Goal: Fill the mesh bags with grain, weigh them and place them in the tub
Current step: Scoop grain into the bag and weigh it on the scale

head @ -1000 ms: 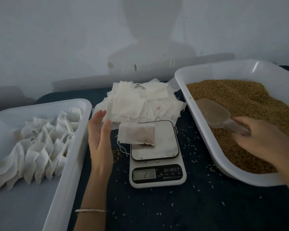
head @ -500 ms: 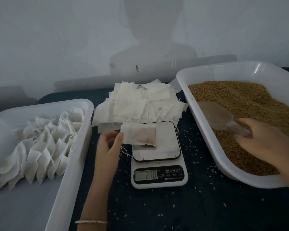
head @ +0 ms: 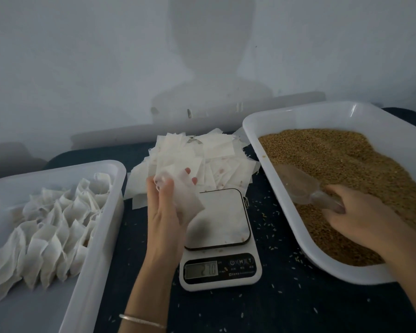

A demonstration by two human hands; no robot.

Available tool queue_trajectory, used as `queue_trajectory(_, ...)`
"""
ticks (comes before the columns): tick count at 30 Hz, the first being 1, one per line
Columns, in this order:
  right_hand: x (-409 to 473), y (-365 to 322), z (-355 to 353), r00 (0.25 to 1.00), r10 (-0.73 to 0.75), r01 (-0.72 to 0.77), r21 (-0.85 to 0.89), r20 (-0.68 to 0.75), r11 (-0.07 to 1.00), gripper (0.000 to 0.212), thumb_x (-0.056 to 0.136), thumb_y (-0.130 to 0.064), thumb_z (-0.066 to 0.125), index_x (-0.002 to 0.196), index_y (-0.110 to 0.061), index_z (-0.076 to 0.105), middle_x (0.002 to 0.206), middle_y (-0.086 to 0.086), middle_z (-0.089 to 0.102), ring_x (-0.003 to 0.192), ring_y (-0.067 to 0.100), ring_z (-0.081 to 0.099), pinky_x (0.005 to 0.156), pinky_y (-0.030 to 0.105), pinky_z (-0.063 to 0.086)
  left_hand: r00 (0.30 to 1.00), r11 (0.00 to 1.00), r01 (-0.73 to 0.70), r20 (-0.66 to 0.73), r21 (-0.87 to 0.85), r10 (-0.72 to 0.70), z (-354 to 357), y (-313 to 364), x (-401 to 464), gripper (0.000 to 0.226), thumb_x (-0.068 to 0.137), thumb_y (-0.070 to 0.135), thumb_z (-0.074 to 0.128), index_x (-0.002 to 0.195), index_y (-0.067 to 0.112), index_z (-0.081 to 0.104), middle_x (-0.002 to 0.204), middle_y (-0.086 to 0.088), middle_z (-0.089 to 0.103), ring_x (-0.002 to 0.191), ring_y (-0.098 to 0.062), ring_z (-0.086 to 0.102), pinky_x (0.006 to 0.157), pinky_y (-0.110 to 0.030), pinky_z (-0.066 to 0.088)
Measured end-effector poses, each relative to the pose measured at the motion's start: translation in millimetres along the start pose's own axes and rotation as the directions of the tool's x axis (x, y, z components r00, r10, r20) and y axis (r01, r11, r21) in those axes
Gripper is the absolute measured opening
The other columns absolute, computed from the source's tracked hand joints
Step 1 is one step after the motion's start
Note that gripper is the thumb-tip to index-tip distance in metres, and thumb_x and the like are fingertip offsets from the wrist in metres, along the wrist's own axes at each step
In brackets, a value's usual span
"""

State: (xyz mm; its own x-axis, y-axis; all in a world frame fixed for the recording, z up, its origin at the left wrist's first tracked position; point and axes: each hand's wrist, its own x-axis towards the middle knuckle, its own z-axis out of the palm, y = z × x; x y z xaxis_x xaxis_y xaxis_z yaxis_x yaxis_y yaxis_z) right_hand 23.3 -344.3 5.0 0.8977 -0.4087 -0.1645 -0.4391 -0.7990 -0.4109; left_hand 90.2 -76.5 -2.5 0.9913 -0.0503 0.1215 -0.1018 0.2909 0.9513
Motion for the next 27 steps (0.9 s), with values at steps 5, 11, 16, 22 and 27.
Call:
queue_trajectory(5, -1.0, 0.7, -1.2, 1.000, -0.002, 0.002, -0.008, 0.021, 1.000, 0.058, 0.095, -0.037, 0.051, 0.148, -0.024, 0.030, 0.108, 0.002, 0.061, 0.083, 0.018, 0.059, 0.068, 0.031, 0.046, 0.981, 0.933, 0.194, 0.082, -0.305, -0.177, 7.9, 6.7, -10.4, 0.053, 0.088, 0.019, 0.055, 0.138, 0.018, 0.039, 0.120, -0.008, 0.067, 0.102, -0.021, 0.068, 0.077, -0.041, 0.058)
queue_trajectory(11, -1.6, 0.1, -2.2, 0.999, -0.018, 0.019, -0.019, 0.050, 1.000, 0.054, 0.096, -0.038, 0.050, 0.145, -0.026, 0.032, 0.106, 0.003, 0.061, 0.081, 0.018, 0.059, 0.067, 0.031, 0.048, 0.942, 0.900, 0.335, 0.130, -0.280, -0.311, 13.6, 15.5, -25.1, 0.032, 0.093, 0.018, 0.049, 0.120, 0.006, 0.061, 0.110, -0.006, 0.072, 0.094, -0.015, 0.070, 0.071, -0.039, 0.059)
queue_trajectory(16, -1.8, -0.8, -1.6, 0.999, -0.022, 0.024, -0.036, 0.038, 0.999, 0.055, 0.095, -0.040, 0.049, 0.145, -0.026, 0.031, 0.106, 0.001, 0.062, 0.079, 0.016, 0.060, 0.068, 0.032, 0.049, 0.738, 0.560, 0.674, 0.422, -0.482, -0.526, 28.1, 22.0, -31.1, 0.037, 0.090, 0.041, 0.048, 0.120, 0.028, 0.066, 0.117, -0.015, 0.068, 0.105, -0.036, 0.066, 0.071, -0.059, 0.055)
queue_trajectory(22, 0.7, -1.3, -0.6, 0.999, -0.012, 0.013, -0.014, 0.042, 1.000, 0.046, 0.095, -0.040, 0.047, 0.138, -0.025, 0.040, 0.109, 0.000, 0.063, 0.089, 0.019, 0.061, 0.082, 0.036, 0.051, 0.951, 0.919, -0.021, 0.292, 0.393, -0.103, 71.2, 28.7, -4.5, 0.005, 0.091, 0.019, 0.063, 0.089, 0.016, 0.066, 0.069, 0.005, 0.060, 0.059, -0.002, 0.053, 0.051, -0.017, 0.044)
queue_trajectory(27, 1.7, 3.0, 2.0, 1.000, -0.024, 0.024, -0.003, 0.017, 1.000, 0.037, 0.094, -0.037, 0.049, 0.129, -0.024, 0.046, 0.101, -0.002, 0.063, 0.089, 0.018, 0.060, 0.082, 0.036, 0.051, 0.745, 0.087, -0.667, 0.659, 0.740, 0.104, 107.3, 13.4, 20.7, 0.023, 0.087, 0.001, 0.056, 0.105, 0.015, 0.052, 0.100, 0.004, 0.055, 0.098, -0.015, 0.047, 0.066, -0.027, 0.037)
